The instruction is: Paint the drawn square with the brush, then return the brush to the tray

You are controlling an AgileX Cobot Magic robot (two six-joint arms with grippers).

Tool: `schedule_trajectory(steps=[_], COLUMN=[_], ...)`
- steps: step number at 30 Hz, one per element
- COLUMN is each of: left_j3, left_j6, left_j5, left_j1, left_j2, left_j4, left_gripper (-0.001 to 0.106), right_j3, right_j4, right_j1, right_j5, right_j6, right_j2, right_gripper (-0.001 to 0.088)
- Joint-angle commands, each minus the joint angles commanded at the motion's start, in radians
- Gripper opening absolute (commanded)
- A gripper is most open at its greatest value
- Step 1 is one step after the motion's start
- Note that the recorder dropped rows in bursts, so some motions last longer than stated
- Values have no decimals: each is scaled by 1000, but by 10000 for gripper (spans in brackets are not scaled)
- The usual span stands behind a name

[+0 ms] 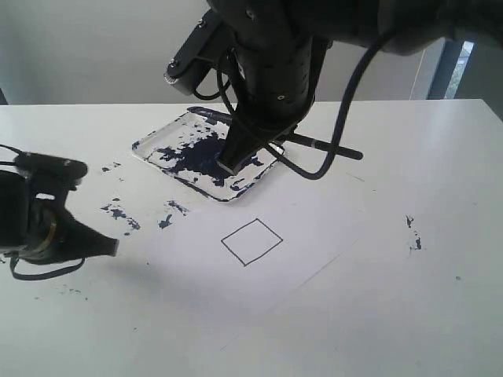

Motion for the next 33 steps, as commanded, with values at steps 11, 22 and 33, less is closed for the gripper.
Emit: schedule_trajectory(steps=[11,22,33], left_j3=[0,0,0], left_j6=[0,2,2], left_j5=[389,347,253], left_j1=[-41,-169,-169], left_j2=[0,2,4], left_j4=[-413,-174,-476], left_gripper=[0,0,0], right_j3=[0,0,0], right_j4=[0,4,6], right_j1=[0,0,0], right_j5=[0,0,0], right_j6=[0,0,0], right_j2=[0,0,0], right_gripper=[0,0,0])
